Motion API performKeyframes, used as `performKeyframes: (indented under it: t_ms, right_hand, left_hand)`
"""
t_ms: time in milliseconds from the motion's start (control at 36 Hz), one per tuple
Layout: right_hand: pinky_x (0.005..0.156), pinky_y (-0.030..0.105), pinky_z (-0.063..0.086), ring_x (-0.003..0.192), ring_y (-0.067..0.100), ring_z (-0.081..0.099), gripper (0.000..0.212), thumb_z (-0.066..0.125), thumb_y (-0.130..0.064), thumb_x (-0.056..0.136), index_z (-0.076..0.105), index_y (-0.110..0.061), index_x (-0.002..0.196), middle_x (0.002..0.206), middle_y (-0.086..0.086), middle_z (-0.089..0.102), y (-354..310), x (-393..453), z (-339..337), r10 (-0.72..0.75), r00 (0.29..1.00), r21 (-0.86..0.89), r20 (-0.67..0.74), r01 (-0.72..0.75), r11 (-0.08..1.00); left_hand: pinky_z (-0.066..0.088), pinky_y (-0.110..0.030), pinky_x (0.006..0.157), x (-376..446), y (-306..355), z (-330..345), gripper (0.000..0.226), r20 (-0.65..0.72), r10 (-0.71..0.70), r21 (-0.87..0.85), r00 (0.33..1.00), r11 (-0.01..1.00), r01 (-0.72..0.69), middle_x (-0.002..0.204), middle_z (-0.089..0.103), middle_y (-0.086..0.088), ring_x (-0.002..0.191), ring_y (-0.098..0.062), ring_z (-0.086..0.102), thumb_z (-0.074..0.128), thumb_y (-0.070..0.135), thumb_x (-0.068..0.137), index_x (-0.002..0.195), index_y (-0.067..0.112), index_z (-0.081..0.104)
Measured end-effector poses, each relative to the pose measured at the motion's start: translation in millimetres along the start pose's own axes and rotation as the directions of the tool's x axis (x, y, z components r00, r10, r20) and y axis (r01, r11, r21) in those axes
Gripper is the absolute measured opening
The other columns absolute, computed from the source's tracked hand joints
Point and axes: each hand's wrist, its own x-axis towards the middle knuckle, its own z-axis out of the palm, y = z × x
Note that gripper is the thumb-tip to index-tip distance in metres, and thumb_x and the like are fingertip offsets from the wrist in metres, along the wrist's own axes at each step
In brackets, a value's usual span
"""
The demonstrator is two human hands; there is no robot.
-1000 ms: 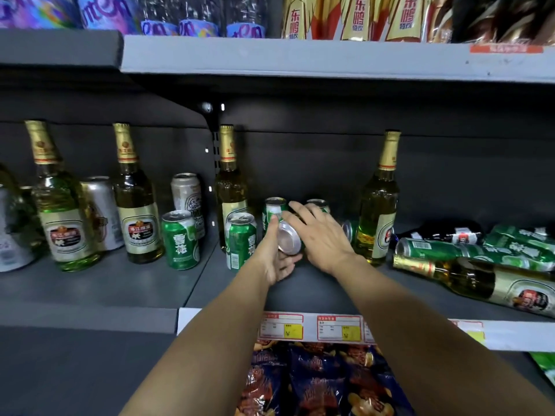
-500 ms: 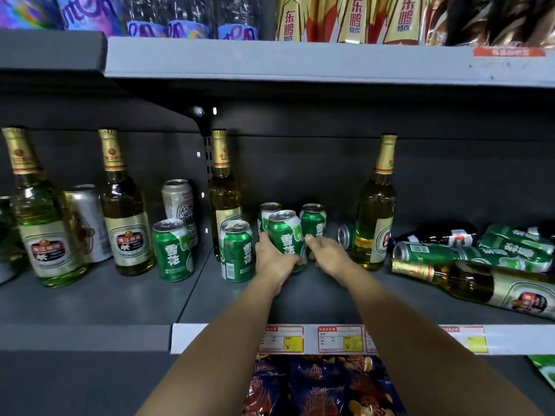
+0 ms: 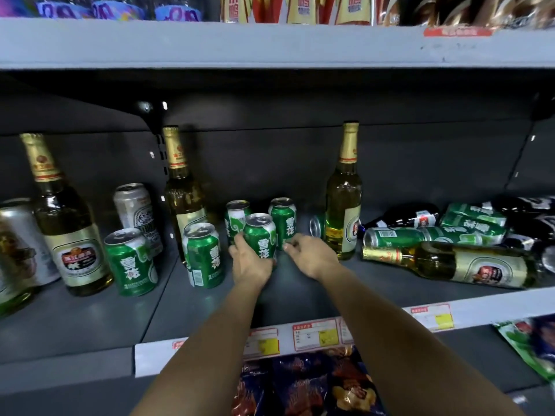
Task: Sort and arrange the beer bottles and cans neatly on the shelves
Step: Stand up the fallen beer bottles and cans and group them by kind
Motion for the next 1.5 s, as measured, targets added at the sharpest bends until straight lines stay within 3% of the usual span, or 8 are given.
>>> performKeyframes:
  t_ms: [167, 333, 500, 611, 750, 944, 1278, 1500]
  right_hand:
    - [0.072, 0.034, 0.043, 0.096, 0.029, 0.062, 0.025, 0.044, -0.034, 0.099, 0.059, -0.014, 0.102, 0.106, 0.009, 0.065, 36, -25, -31, -0.112, 0.946, -0.149, -0.306, 0.068, 0.986]
    - [0.084, 0.036, 0.038, 0.106, 0.027, 0.054, 0.03, 0.045, -0.037, 0.097, 0.058, -0.015, 0.111, 0.111, 0.008, 0.06, 110, -54, -81, -0.185, 0.904, -0.281, -0.386, 0.076, 0.957]
    - [0.11, 0.048, 0.024, 0.135, 0.029, 0.033, 0.08, 0.038, -0.073, 0.088, 0.031, -0.02, 0.146, 0.145, 0.007, 0.041, 185, -70, -125, -0.023, 0.993, -0.502, -0.113, -0.037, 0.864]
    - [0.116, 0.054, 0.011, 0.144, 0.032, 0.021, 0.099, 0.057, -0.067, 0.082, 0.01, -0.02, 0.154, 0.157, 0.008, 0.023, 212, -80, -135, 0.118, 0.993, -0.54, 0.001, -0.099, 0.836]
    - [0.117, 0.053, 0.014, 0.14, 0.032, 0.029, 0.09, 0.068, -0.036, 0.084, 0.012, -0.02, 0.152, 0.149, 0.008, 0.035, 223, -82, -135, 0.082, 0.996, -0.562, -0.044, -0.093, 0.822]
    - [0.115, 0.05, 0.02, 0.134, 0.029, 0.035, 0.086, 0.068, -0.045, 0.081, 0.02, -0.024, 0.15, 0.145, 0.003, 0.04, 228, -91, -132, -0.016, 0.994, -0.507, -0.109, -0.042, 0.861]
    - [0.092, 0.037, 0.032, 0.118, 0.027, 0.044, 0.075, 0.072, -0.061, 0.07, 0.044, -0.024, 0.129, 0.117, 0.005, 0.06, 178, -84, -151, -0.01, 0.898, 0.014, -0.439, 0.018, 1.0]
    - [0.08, 0.036, 0.05, 0.1, 0.025, 0.061, 0.066, 0.074, -0.061, 0.068, 0.046, -0.024, 0.114, 0.103, 0.001, 0.064, 139, -75, -124, 0.097, 0.922, 0.335, -0.375, 0.037, 0.942]
  left_hand:
    - [0.035, -0.046, 0.107, -30, 12, 20, 0.103, -0.217, -0.023, -0.08, 0.976, 0.997, 0.006, 0.145, 0.031, -0.017, 0.134, -0.036, 0.035, 0.079, 0.043, 0.075, 0.152, 0.016, 0.016]
    - [0.035, -0.049, 0.099, -74, 48, 58, 0.07, -0.567, 0.008, -0.028, 0.824, 0.999, -0.029, 0.135, 0.043, -0.021, 0.124, -0.039, 0.04, 0.069, 0.033, 0.085, 0.141, 0.005, 0.037]
    - [0.04, -0.048, 0.092, -116, 84, 109, 0.049, -0.437, 0.085, -0.001, 0.895, 0.995, -0.095, 0.129, 0.045, -0.017, 0.123, -0.033, 0.041, 0.062, 0.028, 0.091, 0.132, 0.007, 0.044]
    - [0.039, -0.044, 0.094, -135, 97, 127, 0.046, -0.363, 0.07, 0.028, 0.929, 0.998, -0.064, 0.13, 0.045, -0.014, 0.123, -0.03, 0.041, 0.059, 0.029, 0.093, 0.131, 0.009, 0.045]
    - [0.04, -0.04, 0.093, -145, 105, 136, 0.042, -0.23, 0.04, 0.064, 0.972, 0.998, -0.026, 0.13, 0.046, -0.012, 0.123, -0.029, 0.042, 0.059, 0.031, 0.094, 0.13, 0.013, 0.047]
    - [0.042, -0.039, 0.093, -145, 100, 142, 0.039, -0.157, 0.064, 0.083, 0.985, 0.995, -0.051, 0.128, 0.048, -0.009, 0.119, -0.028, 0.049, 0.061, 0.025, 0.093, 0.128, 0.013, 0.049]
    - [0.042, -0.037, 0.105, -141, 122, 160, 0.11, 0.221, 0.2, -0.112, 0.954, 0.977, -0.179, 0.134, 0.053, -0.002, 0.127, -0.02, 0.049, 0.087, 0.043, 0.065, 0.15, 0.023, 0.021]
    - [0.053, -0.041, 0.088, -132, 120, 147, 0.073, 0.132, 0.219, -0.131, 0.967, 0.971, -0.202, 0.113, 0.063, 0.0, 0.103, -0.023, 0.062, 0.078, 0.026, 0.073, 0.134, 0.027, 0.039]
